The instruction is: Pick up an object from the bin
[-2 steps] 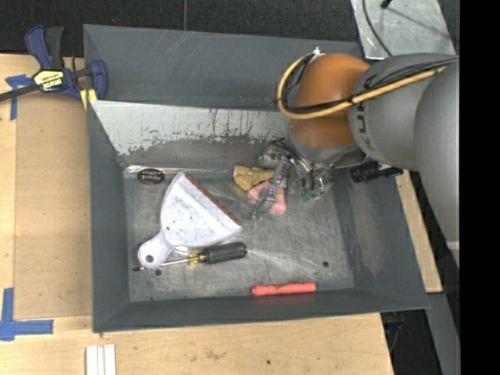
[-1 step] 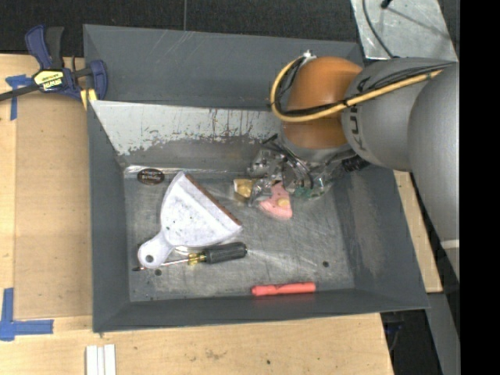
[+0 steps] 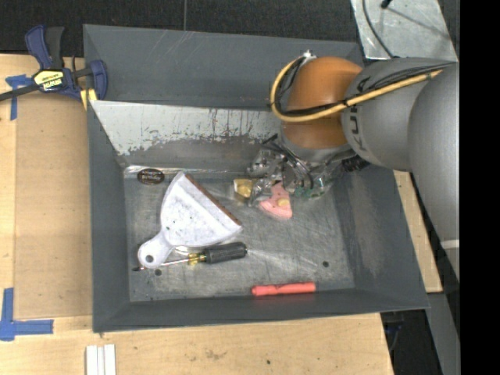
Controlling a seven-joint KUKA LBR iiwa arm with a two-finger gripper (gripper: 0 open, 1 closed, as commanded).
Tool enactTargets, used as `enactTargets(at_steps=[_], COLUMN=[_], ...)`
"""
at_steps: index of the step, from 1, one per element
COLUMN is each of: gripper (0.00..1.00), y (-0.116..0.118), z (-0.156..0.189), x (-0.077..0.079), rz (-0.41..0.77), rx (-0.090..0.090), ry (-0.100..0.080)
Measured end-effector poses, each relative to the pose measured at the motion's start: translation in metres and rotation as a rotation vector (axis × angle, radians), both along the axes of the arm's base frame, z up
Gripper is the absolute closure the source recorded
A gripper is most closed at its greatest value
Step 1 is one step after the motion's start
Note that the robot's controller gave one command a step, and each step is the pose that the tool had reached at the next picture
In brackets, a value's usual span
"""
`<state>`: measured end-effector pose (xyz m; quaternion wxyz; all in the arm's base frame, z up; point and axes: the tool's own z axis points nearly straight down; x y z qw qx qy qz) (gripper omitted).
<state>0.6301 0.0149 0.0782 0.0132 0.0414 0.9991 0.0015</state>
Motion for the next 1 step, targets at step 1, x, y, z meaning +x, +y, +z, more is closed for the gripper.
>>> enactTargets(at_steps=[1], gripper=[1.0], y=[0.0213], z=[0.1012], x=[-0.0166], rz=[0.07], rx=[-0.003], ry=[0.023])
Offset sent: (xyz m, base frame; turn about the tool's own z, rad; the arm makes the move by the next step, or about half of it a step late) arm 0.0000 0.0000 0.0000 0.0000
